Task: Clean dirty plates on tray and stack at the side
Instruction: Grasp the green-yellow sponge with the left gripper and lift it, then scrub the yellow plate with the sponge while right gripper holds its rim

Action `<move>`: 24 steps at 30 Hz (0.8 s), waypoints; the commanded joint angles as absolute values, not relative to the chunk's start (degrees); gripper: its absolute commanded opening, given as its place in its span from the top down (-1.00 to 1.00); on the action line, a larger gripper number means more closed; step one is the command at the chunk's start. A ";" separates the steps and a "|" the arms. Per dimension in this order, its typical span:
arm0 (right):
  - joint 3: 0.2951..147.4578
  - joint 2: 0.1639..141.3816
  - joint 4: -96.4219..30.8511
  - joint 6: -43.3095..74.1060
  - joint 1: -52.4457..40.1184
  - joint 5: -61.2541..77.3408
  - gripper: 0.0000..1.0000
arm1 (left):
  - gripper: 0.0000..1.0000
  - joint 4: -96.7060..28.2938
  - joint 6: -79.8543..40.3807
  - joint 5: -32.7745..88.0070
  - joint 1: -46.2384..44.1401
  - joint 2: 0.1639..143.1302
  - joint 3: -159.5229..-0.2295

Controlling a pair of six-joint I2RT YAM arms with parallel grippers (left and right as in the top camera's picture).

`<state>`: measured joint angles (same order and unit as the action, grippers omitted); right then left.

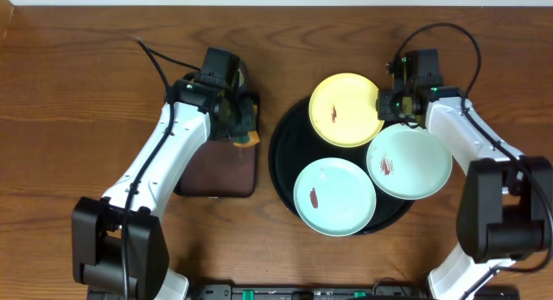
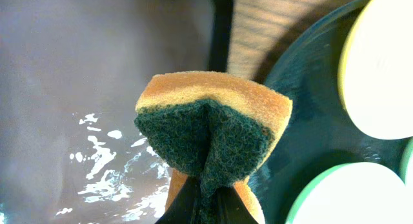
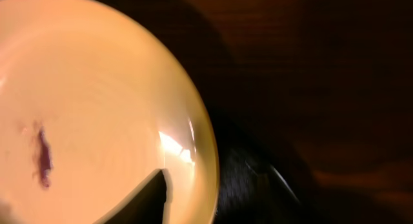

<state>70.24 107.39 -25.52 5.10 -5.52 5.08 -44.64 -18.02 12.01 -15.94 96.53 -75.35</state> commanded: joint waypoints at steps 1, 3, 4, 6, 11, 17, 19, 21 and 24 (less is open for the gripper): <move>70.87 110.98 -24.01 6.11 -5.69 5.43 0.47 | 0.85 -42.65 -18.96 14.61 -16.91 95.18 -76.53; 70.87 112.38 -24.08 7.14 -5.67 5.43 0.67 | 0.85 -41.39 -19.62 14.63 -17.63 95.18 -76.53; 70.85 113.16 -24.62 7.64 -5.67 5.41 0.85 | 0.85 -40.73 -20.14 14.63 -18.00 95.18 -76.53; 70.81 114.34 -25.21 8.95 -5.69 5.43 0.98 | 0.85 -39.51 -20.73 14.61 -18.81 95.18 -76.53; 70.83 113.43 -30.00 9.58 -6.13 7.11 0.98 | 0.85 -34.06 -20.91 14.37 -22.94 95.20 -76.53; 70.83 111.11 -36.29 9.56 -7.62 7.11 0.98 | 0.85 -29.76 -23.94 13.23 -26.13 95.90 -76.51; 70.83 110.61 -37.12 9.61 -8.32 7.16 0.98 | 0.85 -28.53 -25.10 12.82 -26.96 96.49 -76.51; 70.83 110.50 -37.32 9.61 -9.50 7.09 0.98 | 0.85 -26.87 -27.73 12.84 -27.90 97.91 -76.51; 70.81 110.52 -36.99 9.67 -9.85 5.89 0.98 | 0.85 -25.65 -30.87 12.86 -28.51 99.81 -76.51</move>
